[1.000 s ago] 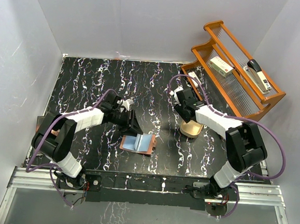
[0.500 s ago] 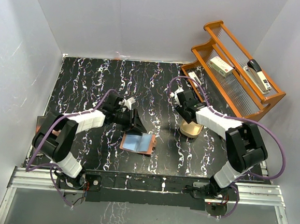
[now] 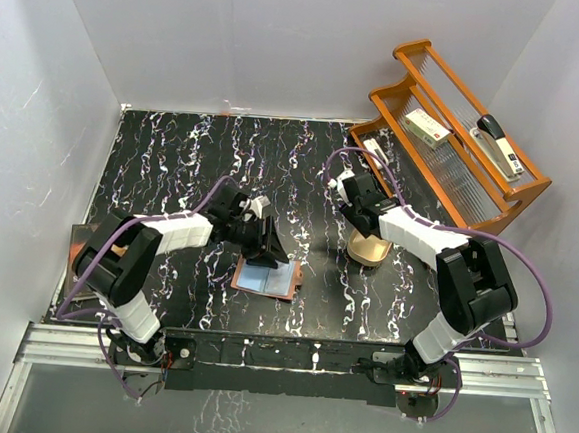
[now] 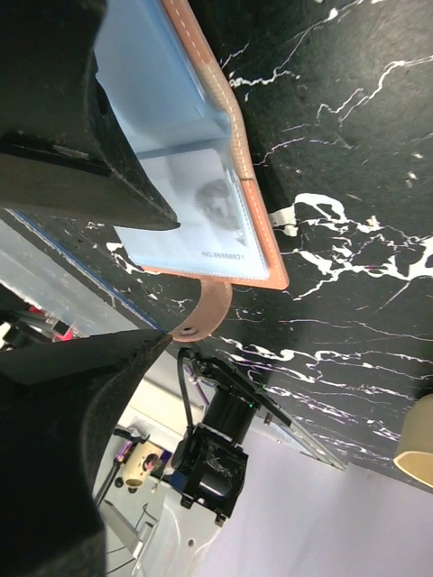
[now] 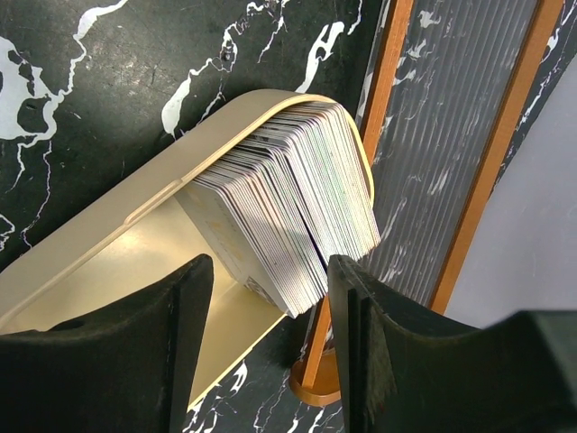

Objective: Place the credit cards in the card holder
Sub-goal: Turn over the card slot in the card holder, then pick up the credit card from the storage box.

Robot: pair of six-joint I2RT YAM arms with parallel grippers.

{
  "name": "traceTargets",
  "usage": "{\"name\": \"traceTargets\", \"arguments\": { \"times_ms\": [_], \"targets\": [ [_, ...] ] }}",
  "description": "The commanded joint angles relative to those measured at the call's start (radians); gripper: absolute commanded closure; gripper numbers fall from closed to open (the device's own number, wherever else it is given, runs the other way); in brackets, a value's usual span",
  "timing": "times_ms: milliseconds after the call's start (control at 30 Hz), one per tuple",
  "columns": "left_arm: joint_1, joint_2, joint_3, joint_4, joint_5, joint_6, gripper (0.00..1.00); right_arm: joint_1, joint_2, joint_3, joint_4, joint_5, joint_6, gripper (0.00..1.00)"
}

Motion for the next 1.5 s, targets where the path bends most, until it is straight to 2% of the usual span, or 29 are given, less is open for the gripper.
{"name": "traceTargets", "arguments": {
  "times_ms": [0,300,633,1000,1067,1200,1467],
  "targets": [
    [-0.001,-0.071,0.074,-0.129,-0.056,0.098,0.52,-0.006,-0.023,0.022,0.048,0.008,-0.020,0.49],
    [0.000,-0.155,0.100,-0.355,-0.234,0.219,0.49,-0.005,-0.009,0.045,0.059,0.006,-0.056,0.54],
    [0.000,-0.184,0.125,-0.456,-0.348,0.261,0.47,-0.010,0.003,0.012,0.088,-0.002,-0.084,0.59],
    [0.020,-0.206,0.111,-0.514,-0.410,0.282,0.44,-0.010,-0.019,0.007,0.105,0.051,-0.078,0.66],
    [0.025,-0.211,0.108,-0.516,-0.413,0.284,0.44,-0.010,-0.030,0.004,0.104,0.032,-0.078,0.65],
    [0.031,-0.216,0.103,-0.518,-0.402,0.283,0.42,-0.010,-0.049,-0.024,0.106,-0.021,-0.073,0.52],
    [0.043,-0.191,0.090,-0.518,-0.397,0.302,0.42,-0.011,-0.029,-0.072,0.165,0.035,-0.095,0.48]
  ]
}}
